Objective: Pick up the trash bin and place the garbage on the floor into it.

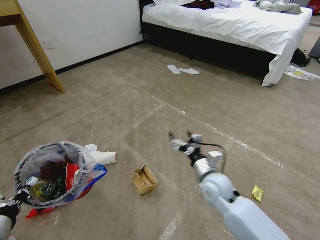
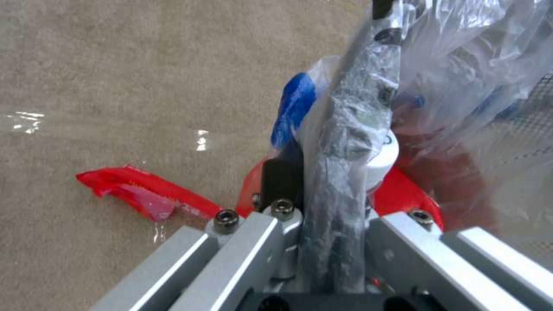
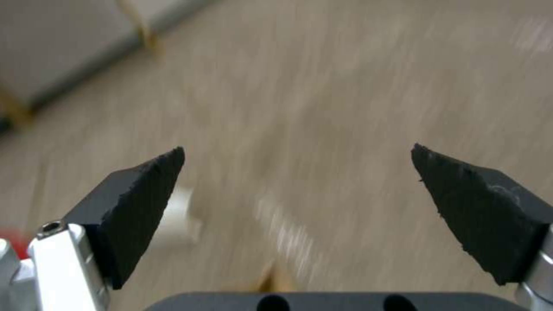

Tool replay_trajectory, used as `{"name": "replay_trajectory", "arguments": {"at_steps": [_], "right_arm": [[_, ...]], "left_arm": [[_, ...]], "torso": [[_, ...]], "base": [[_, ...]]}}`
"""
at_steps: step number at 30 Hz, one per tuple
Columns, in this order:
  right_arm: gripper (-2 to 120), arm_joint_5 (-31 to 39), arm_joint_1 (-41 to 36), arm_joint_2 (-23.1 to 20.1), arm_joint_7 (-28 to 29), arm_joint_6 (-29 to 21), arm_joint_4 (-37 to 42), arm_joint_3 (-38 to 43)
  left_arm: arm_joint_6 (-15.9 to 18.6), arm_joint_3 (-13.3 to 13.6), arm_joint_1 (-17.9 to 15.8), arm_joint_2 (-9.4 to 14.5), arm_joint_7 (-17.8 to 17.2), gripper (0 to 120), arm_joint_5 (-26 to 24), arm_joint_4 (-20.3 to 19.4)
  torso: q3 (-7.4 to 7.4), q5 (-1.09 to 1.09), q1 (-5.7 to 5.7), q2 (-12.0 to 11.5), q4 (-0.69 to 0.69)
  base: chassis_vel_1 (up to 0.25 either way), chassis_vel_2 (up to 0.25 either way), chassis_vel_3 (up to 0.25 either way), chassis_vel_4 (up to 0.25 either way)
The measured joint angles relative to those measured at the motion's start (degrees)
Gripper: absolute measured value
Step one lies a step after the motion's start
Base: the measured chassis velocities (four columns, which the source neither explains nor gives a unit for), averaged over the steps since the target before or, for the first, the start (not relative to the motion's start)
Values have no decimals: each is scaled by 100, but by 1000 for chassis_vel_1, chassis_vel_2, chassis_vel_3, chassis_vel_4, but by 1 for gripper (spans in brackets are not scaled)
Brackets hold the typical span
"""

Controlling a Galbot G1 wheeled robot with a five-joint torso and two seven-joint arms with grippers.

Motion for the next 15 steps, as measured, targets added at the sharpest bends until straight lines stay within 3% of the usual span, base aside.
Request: {"name": "replay_trajectory", "arguments": {"at_steps": [1, 3, 5, 6, 7, 8, 10, 15], "right_arm": [[100, 343, 247, 133, 274, -495, -134, -264], [100, 467, 329, 183, 370, -661, -171, -333], [100, 1104, 754, 420, 825, -1443, -341, -626], [100, 1104, 754, 420, 825, -1443, -341, -626], [100, 1447, 977, 541, 1066, -1878, -449, -767], [100, 1447, 977, 541, 1066, -1878, -449, -767], [100, 1878, 1299, 732, 1454, -2410, -745, -998], [100, 1956, 1553, 991, 1644, -2771, -1359, -1292]], "left_arm": [[0, -15, 9, -10, 1, 0, -15, -17], [0, -17, 12, -15, 1, 0, -19, -26], [-2, -32, 27, -37, 18, 0, -29, -63], [-2, -32, 27, -37, 18, 0, -29, -63], [-9, -45, 36, -48, 28, 0, -34, -67], [-9, -45, 36, -48, 28, 0, -34, -67], [-30, -68, 48, -57, 56, 0, -46, -70], [-59, -83, 59, -71, 88, 0, -67, -71]], "torso": [[0, 0, 0, 0, -1], [0, 0, 0, 0, -1], [0, 0, 0, 0, 0], [0, 0, 0, 0, 0], [0, 0, 0, 0, 0], [0, 0, 0, 0, 0], [0, -1, 0, 0, 0], [0, 0, 0, 0, -1]], "base": [[0, 0, 0, 0], [0, 0, 0, 0], [0, 0, 0, 0], [0, 0, 0, 0], [0, 0, 0, 0], [0, 0, 0, 0], [0, 0, 0, 0], [0, 0, 0, 0]]}}
